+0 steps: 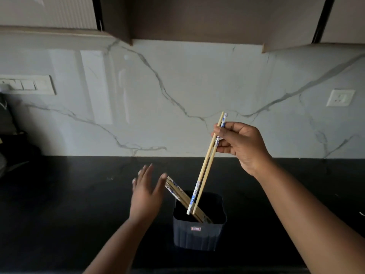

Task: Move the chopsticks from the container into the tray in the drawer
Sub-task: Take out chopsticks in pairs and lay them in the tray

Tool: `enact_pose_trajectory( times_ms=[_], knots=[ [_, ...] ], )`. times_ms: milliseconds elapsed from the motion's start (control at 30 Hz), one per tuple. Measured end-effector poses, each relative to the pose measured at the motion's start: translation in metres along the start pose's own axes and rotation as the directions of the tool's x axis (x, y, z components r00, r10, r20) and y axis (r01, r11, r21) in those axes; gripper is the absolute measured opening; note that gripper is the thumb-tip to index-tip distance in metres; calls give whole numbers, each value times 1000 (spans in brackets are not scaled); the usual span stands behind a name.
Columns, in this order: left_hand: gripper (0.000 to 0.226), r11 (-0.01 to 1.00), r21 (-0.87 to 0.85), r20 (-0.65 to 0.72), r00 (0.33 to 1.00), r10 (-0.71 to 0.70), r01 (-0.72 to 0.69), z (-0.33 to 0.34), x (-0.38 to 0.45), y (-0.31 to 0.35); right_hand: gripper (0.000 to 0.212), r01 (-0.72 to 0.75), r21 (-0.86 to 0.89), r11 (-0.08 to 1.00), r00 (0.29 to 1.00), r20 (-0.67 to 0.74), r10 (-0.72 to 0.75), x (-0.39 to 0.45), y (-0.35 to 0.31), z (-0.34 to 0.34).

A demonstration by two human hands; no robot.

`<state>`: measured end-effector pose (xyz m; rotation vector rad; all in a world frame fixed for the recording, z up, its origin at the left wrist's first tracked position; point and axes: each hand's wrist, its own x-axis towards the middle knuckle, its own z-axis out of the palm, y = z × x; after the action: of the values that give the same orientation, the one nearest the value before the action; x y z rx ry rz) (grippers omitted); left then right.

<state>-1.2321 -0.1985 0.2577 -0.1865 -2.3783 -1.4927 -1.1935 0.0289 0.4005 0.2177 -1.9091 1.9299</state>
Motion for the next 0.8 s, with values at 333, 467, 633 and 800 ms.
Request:
enact_pose_trajectory(
  times_ms=[333,467,633,800],
  knots=[
    [8,920,-363,470,881,46,146,-12,2,126,6,-20,-37,999,999,42,22,-6,-16,26],
    [10,858,-436,497,867,-23,272,-19,9,121,11,52,-71,996,999,1,-52,-11,-40,23],
    [15,669,-545,622,778,-82,506,-32,21,116,28,635,-301,711,772,258,-580,-32,-59,29],
    [17,473,-611,703,710,-46,635,-37,29,112,38,874,-481,-64,382,764,-520,-52,-13,25]
  ],
)
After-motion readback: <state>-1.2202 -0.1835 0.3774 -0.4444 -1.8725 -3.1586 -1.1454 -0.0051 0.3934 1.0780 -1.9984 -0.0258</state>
